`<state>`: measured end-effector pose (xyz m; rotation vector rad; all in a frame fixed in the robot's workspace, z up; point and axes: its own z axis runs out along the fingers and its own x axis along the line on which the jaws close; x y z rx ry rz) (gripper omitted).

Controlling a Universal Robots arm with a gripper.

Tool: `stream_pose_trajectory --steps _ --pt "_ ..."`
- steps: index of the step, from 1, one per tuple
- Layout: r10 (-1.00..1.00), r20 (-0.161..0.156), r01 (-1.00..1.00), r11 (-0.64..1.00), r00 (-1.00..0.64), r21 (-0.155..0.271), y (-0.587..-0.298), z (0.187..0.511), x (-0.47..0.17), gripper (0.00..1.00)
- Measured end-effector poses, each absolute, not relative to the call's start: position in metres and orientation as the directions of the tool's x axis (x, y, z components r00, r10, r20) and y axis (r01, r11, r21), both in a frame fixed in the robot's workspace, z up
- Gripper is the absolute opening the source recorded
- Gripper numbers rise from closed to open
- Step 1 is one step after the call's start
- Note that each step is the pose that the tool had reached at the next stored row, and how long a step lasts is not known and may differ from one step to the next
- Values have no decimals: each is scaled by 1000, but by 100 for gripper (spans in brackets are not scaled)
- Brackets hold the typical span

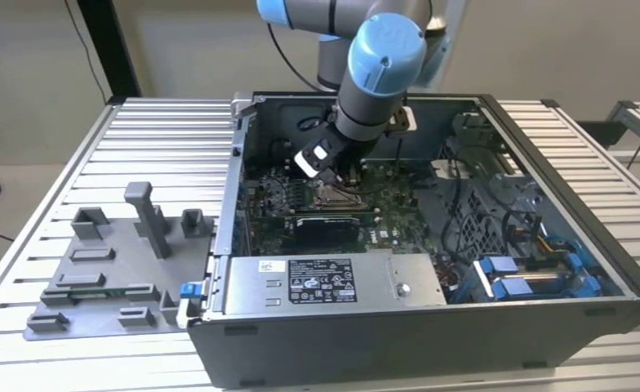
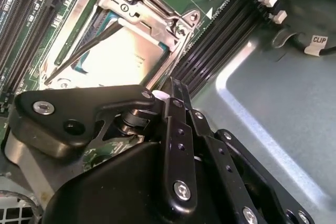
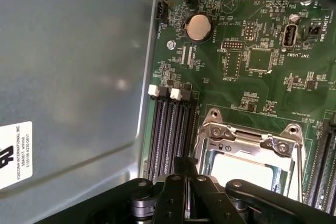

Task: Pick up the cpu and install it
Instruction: 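Close the cpu cover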

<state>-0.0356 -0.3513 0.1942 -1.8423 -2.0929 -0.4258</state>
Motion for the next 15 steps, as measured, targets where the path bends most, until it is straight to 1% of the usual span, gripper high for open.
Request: stream_pose_trajectory --steps 15 --pt "897 427 992 124 -116 10 -351 191 -30 0"
